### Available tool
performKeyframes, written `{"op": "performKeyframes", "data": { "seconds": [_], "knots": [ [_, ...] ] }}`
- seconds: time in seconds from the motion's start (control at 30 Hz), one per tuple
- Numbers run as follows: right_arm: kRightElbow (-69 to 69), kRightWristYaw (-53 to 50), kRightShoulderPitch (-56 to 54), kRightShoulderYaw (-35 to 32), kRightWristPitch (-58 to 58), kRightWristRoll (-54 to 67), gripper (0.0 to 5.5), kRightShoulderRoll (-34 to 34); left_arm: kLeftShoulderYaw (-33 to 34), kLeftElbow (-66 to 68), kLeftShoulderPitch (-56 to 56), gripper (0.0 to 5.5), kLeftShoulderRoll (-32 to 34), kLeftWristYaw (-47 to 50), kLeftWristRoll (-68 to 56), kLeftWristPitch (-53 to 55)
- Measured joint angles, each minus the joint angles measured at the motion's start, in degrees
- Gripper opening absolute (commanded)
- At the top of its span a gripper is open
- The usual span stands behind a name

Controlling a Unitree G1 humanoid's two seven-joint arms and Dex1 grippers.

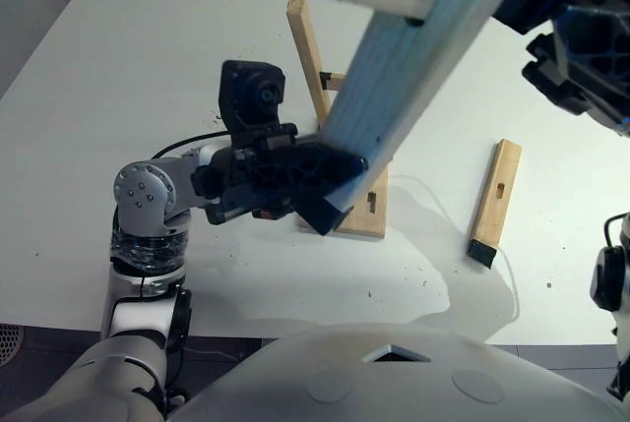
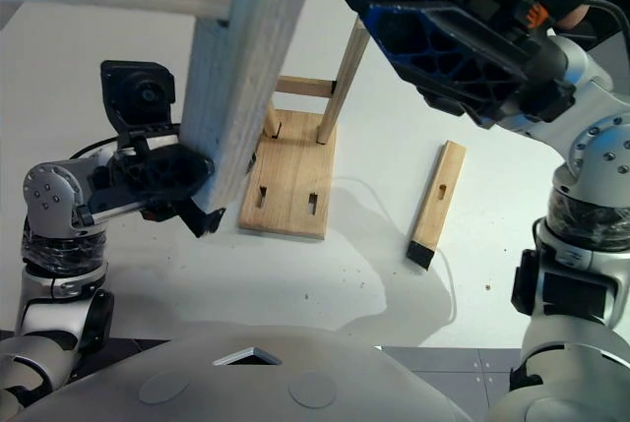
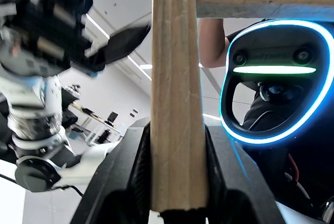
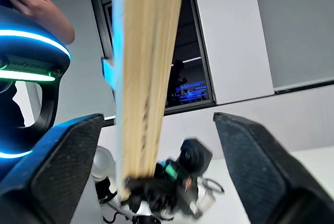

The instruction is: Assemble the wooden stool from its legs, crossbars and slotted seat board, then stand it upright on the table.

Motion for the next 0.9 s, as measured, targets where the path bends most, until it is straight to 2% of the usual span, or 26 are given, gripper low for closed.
{"op": "performKeyframes", "data": {
  "seconds": [0.27, 0.63, 0.9],
  "knots": [
    [-3.9, -3.1, -3.9, 2.0, 0.0, 1.8, 3.88, 5.5, -1.5, 1.4, 0.0, 1.08, 1.7, -1.1, 0.0, 1.0],
    [-5.0, -4.5, -5.4, 4.5, 2.1, 1.3, 2.19, 7.2, -2.7, 1.2, 0.0, 1.08, 1.9, -1.8, -0.1, 1.9],
    [-5.2, -3.1, -5.2, 4.4, 2.3, 0.5, 2.17, 7.1, -2.8, 1.6, -0.1, 1.08, 2.4, -2.4, -0.1, 2.5]
  ]
}}
